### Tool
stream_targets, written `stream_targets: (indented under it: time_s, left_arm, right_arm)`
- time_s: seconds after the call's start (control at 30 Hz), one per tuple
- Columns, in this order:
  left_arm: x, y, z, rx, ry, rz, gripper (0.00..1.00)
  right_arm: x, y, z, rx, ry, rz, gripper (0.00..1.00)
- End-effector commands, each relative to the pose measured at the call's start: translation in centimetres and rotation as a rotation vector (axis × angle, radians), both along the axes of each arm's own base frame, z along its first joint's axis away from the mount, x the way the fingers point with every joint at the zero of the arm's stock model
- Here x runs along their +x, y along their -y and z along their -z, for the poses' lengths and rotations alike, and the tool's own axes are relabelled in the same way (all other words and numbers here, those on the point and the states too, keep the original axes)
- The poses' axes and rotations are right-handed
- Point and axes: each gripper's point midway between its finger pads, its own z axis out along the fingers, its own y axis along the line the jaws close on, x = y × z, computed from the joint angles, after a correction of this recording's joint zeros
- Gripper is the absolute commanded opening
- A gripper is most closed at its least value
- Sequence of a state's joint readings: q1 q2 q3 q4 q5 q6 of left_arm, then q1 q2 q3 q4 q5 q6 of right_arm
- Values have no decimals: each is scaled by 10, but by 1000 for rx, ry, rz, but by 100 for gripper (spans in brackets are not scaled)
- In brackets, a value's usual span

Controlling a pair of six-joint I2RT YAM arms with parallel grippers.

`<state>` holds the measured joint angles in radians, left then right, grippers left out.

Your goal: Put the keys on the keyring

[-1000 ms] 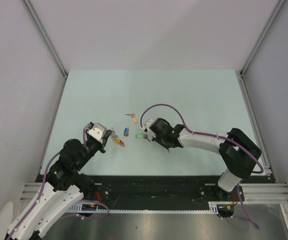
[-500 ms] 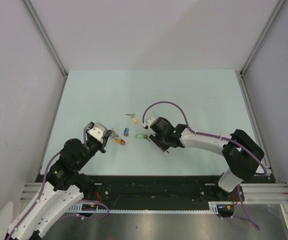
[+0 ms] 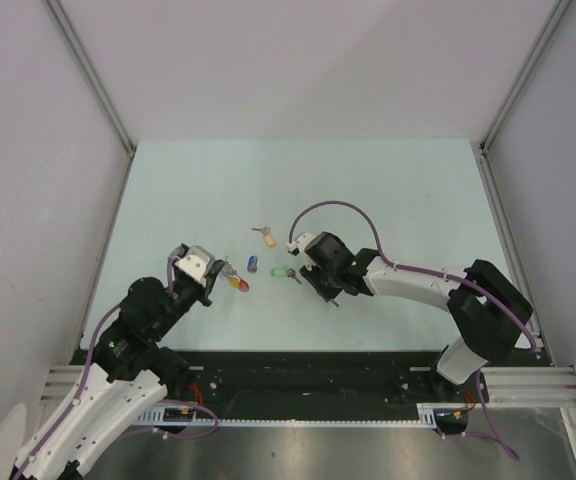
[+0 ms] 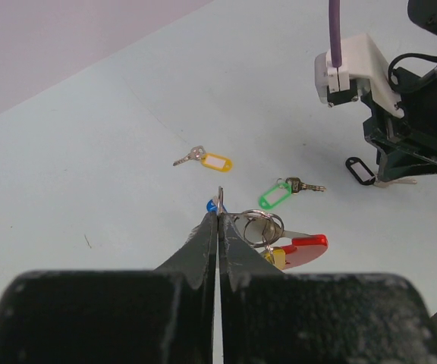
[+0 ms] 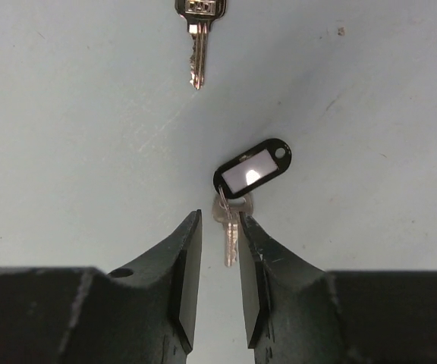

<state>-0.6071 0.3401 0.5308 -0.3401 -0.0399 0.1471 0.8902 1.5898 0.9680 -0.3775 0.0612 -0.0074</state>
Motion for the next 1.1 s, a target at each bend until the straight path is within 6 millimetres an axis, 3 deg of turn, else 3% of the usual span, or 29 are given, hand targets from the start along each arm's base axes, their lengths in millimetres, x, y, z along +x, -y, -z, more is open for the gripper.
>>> stream_targets:
  time_s: [0.0, 0.23, 0.7, 0.9, 1.07]
  left_arm:
    - [1, 3, -15, -44, 38, 11, 0]
    - [1, 3, -14, -42, 37, 13, 0]
    - [1, 4, -13, -40, 33, 16, 0]
    - [0, 4, -14, -42, 36, 19, 0]
    - [0, 4, -15, -44, 39, 19, 1]
  right_arm:
    - [1, -8, 8, 54, -3, 8, 29]
    - [4, -17, 2, 239, 108, 18, 28]
    - [7, -1, 14, 189, 105, 85, 29]
    - [-5, 16, 17, 143, 53, 152, 46]
    - [-22, 20, 25, 129, -11, 172, 49]
